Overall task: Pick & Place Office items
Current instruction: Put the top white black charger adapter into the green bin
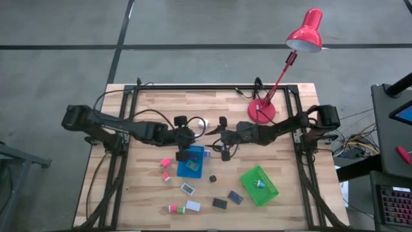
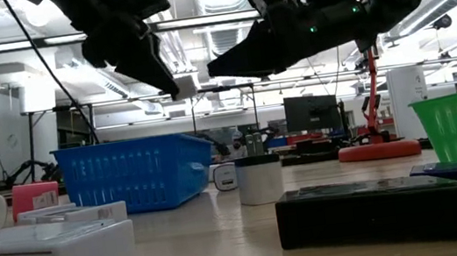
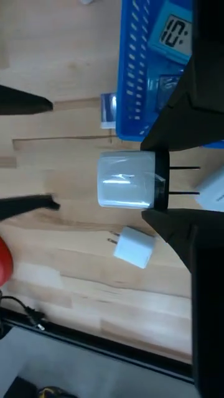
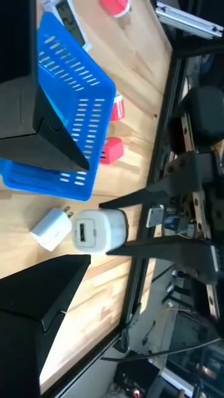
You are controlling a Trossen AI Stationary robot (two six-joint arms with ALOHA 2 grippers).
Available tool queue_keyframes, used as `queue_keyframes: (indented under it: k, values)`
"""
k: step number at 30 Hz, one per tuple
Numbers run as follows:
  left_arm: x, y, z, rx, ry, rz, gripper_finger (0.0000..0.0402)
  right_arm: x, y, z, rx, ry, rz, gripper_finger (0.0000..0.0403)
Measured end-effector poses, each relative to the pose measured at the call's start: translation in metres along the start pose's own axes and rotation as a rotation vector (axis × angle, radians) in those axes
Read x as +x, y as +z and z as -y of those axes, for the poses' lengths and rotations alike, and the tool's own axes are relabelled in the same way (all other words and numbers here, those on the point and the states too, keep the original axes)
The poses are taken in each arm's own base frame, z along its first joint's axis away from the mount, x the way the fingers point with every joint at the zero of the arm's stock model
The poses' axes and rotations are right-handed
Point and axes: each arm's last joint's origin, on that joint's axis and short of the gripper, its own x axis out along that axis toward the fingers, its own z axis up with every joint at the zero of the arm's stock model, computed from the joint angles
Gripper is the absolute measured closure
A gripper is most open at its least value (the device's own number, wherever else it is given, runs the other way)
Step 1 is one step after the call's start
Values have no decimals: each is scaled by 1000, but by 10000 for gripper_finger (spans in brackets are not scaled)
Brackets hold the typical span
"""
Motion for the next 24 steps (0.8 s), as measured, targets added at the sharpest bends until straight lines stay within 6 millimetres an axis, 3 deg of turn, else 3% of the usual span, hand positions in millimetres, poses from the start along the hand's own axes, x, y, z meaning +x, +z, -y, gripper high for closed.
queue_keyframes:
  k: [24]
  values:
    - [5, 16, 8, 25, -8, 63, 281, -1, -2, 1, 29, -13, -13, 179]
